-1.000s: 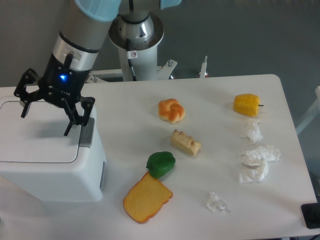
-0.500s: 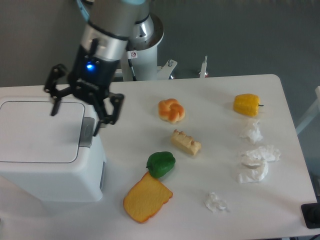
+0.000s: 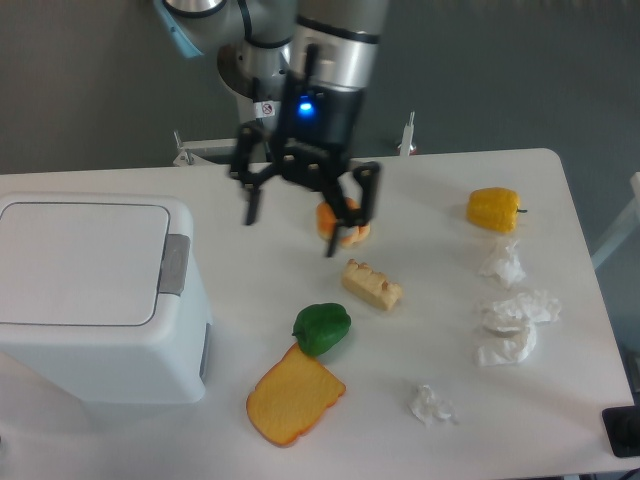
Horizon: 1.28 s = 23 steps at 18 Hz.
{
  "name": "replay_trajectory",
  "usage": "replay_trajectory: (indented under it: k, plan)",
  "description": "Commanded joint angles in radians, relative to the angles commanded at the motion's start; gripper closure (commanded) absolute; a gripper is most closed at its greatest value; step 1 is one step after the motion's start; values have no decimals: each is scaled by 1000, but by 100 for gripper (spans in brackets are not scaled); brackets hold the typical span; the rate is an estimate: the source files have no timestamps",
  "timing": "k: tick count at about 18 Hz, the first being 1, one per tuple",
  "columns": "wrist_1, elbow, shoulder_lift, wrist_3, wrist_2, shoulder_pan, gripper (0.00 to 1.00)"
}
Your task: Close the trash can
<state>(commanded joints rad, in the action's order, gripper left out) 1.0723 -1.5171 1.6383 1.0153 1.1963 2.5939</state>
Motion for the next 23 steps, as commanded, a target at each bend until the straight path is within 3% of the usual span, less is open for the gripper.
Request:
replay_trajectory:
  k: [3, 8, 14, 17, 20, 23]
  plan:
    - [3, -23, -15, 70, 71, 11, 0]
    - [12, -87, -70, 379, 109, 75, 0]
    - [138, -101, -110, 626, 98, 224, 0]
    - [192, -101, -118, 748, 40, 308, 0]
    - [233, -103, -124, 864, 34, 353, 0]
    - [239, -103, -126, 878, 28, 357, 0]
